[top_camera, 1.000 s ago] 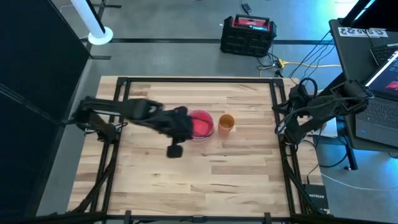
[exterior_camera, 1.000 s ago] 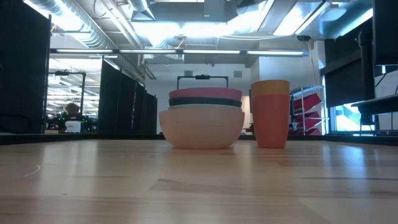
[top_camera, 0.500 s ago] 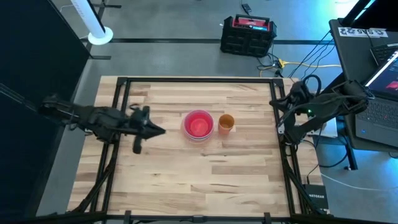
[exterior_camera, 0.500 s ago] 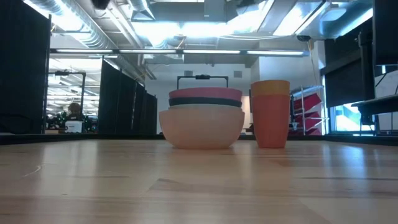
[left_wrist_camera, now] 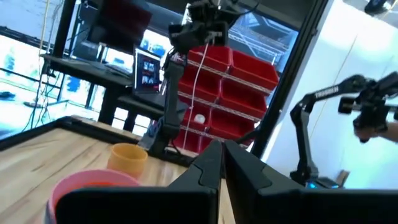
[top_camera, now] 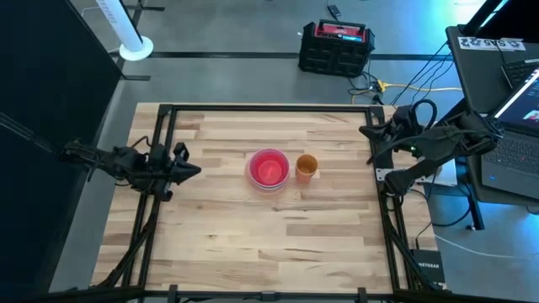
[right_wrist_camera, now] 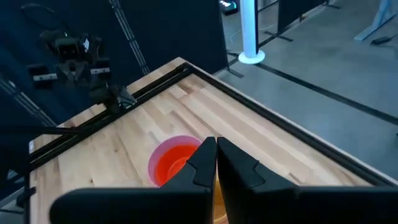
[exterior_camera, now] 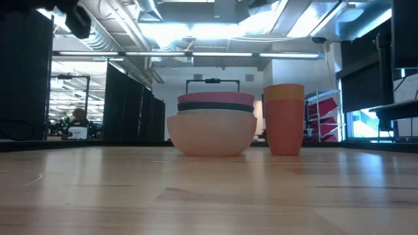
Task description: Nest bowls inside each other
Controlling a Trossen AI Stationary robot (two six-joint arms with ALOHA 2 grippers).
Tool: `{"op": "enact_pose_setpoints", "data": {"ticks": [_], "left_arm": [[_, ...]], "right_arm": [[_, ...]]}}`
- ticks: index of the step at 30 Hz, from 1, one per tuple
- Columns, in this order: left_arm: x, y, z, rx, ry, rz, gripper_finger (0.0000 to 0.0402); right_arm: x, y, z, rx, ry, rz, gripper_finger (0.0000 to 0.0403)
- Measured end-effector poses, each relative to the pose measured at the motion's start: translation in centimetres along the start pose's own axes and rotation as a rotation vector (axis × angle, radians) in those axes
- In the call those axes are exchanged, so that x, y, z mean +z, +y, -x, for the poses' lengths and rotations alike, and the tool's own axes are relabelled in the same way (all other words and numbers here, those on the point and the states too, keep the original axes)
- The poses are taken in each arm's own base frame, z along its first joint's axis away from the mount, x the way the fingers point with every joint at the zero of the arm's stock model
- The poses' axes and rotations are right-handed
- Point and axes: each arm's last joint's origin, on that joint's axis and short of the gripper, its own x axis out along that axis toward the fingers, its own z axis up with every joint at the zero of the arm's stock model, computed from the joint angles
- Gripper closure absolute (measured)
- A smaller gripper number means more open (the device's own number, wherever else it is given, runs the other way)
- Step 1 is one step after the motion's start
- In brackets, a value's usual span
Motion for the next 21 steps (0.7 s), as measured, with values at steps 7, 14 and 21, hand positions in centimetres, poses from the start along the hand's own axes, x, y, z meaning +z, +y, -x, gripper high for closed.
{"op": "enact_pose_setpoints", "data": {"ticks": [7, 14, 21], "left_arm": [[-1.5, 0.8, 1.2, 0.001, 0.03, 0.15, 0.0401], [-2.3, 0.8, 1.5, -0.017, 0.116, 0.069, 0.0401], [-2.8, 0.6, 1.7, -0.094, 0.17, -0.059, 0.0401]], "right_arm": [[0.0, 0.5, -0.5, -0.04, -0.028, 0.028, 0.0403], [0.0, 0.9, -0.8, -0.061, -0.04, 0.029, 0.0403], [-0.1, 1.1, -1.0, -0.076, -0.048, 0.026, 0.0403]]}}
